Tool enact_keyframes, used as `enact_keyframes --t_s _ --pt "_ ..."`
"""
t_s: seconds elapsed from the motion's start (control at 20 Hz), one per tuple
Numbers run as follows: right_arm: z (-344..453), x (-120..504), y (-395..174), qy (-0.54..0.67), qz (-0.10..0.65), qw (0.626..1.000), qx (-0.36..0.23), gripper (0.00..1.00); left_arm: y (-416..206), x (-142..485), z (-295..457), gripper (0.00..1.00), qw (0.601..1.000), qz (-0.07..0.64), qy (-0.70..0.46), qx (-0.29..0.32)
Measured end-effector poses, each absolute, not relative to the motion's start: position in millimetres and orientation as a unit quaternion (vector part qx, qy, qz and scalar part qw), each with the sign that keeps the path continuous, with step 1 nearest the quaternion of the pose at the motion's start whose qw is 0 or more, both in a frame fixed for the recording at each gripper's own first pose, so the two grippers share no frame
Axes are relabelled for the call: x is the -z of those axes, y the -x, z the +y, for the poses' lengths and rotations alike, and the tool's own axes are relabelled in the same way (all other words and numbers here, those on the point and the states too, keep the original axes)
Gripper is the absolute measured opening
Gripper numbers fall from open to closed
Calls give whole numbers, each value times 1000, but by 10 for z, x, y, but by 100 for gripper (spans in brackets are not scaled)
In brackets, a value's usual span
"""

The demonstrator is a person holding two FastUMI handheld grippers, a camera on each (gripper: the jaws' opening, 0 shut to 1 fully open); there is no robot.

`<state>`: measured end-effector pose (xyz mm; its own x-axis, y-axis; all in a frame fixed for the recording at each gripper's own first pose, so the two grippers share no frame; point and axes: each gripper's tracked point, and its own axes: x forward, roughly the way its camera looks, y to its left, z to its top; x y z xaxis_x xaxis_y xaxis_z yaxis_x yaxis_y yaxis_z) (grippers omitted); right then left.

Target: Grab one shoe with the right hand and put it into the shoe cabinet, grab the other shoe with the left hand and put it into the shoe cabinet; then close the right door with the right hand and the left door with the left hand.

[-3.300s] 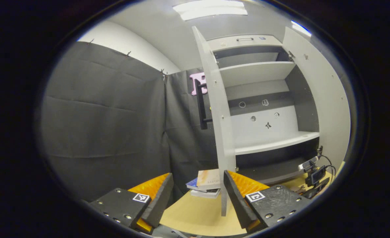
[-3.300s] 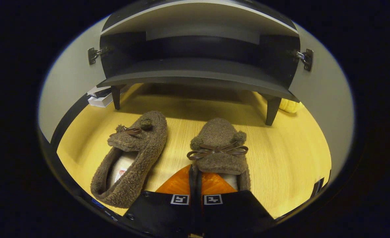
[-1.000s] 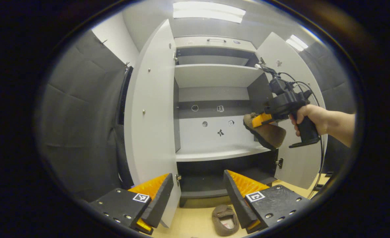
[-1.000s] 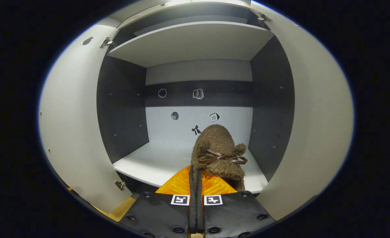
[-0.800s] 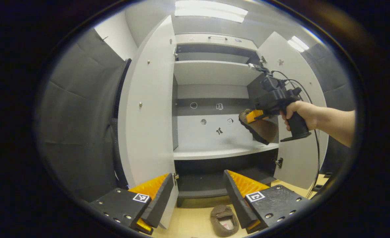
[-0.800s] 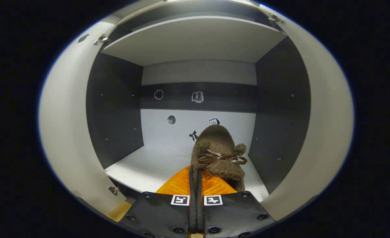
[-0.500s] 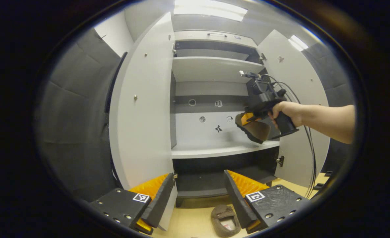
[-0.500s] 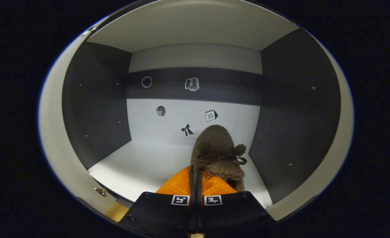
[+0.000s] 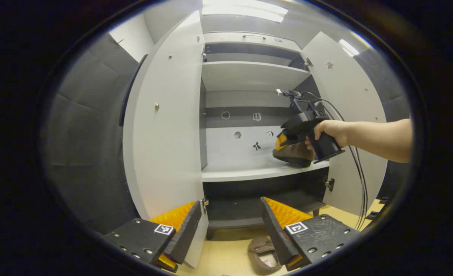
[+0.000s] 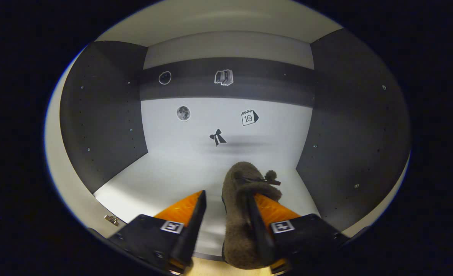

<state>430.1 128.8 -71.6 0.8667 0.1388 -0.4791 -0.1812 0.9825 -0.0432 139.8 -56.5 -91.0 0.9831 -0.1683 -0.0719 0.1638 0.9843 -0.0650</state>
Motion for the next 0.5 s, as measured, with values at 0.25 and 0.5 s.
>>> enact_keyframes --t_s 0.25,0.5 --pt "1282 338 -4094 27 200 975 -97 97 -1427 962 -644 82 995 44 26 88" --pt "1150 -144 -3610 27 133 985 -104 98 -1467 1001 -779 89 994 44 14 97"
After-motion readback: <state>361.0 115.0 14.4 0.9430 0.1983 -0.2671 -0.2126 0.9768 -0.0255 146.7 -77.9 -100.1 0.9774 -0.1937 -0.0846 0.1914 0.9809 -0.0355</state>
